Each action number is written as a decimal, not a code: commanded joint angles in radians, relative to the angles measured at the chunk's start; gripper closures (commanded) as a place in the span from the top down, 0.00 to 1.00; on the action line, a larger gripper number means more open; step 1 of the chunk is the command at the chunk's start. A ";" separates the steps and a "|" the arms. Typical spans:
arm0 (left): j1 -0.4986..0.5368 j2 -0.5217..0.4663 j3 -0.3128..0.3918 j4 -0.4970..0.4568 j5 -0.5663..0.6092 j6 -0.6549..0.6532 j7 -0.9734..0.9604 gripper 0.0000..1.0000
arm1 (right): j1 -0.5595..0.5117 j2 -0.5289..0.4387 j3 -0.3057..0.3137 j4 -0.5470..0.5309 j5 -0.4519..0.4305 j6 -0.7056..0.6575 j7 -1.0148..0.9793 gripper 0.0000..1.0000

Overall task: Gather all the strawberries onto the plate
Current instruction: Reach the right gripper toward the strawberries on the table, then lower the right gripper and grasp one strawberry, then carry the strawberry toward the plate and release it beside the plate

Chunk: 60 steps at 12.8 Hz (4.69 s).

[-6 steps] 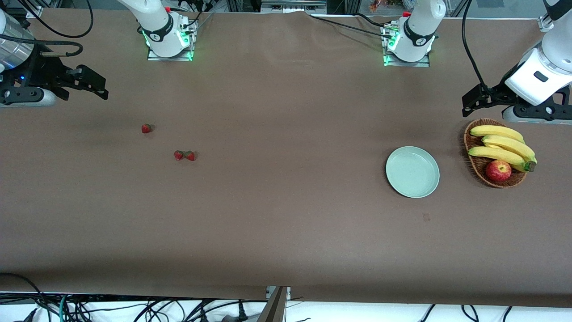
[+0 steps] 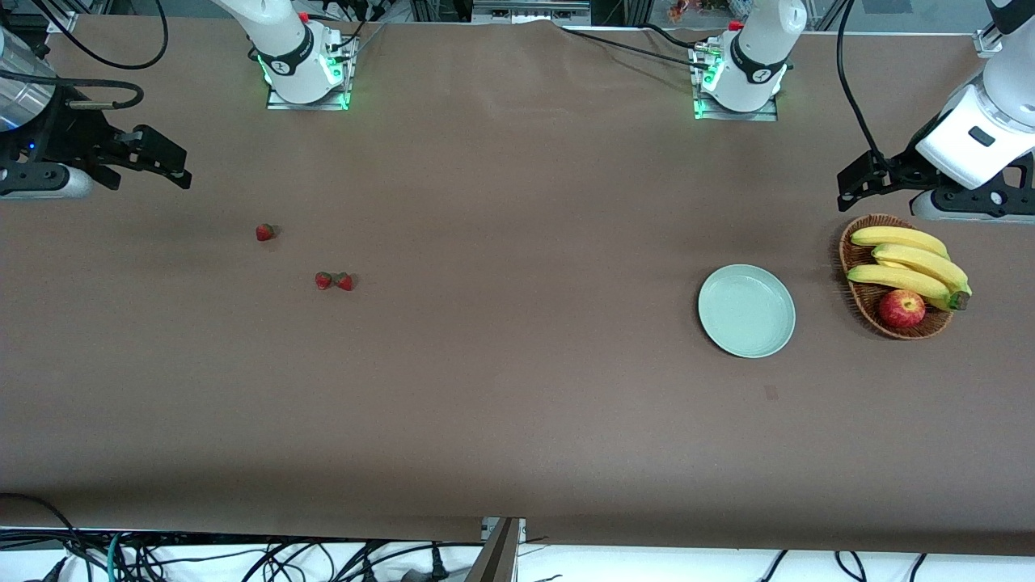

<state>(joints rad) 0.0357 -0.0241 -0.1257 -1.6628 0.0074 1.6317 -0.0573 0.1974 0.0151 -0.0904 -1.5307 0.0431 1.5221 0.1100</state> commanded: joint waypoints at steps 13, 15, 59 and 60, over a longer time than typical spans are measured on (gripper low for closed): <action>-0.003 -0.005 -0.002 0.025 0.009 -0.046 0.002 1.00 | -0.024 0.069 -0.028 -0.208 -0.039 0.033 -0.280 1.00; -0.005 -0.010 -0.006 0.024 0.016 -0.062 0.020 1.00 | -0.024 0.043 -0.029 -0.403 -0.038 0.198 -0.280 1.00; 0.049 0.076 -0.057 0.138 -0.017 -0.216 0.077 1.00 | 0.465 0.762 0.202 0.094 0.193 0.913 0.852 0.02; 0.056 0.076 -0.057 0.138 -0.021 -0.216 0.077 1.00 | 0.520 0.839 0.202 0.153 0.193 1.014 0.966 0.03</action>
<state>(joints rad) 0.0719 0.0464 -0.1817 -1.5444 0.0037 1.4389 0.0078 0.6255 0.6917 0.1223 -1.5398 0.2281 2.4251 0.9036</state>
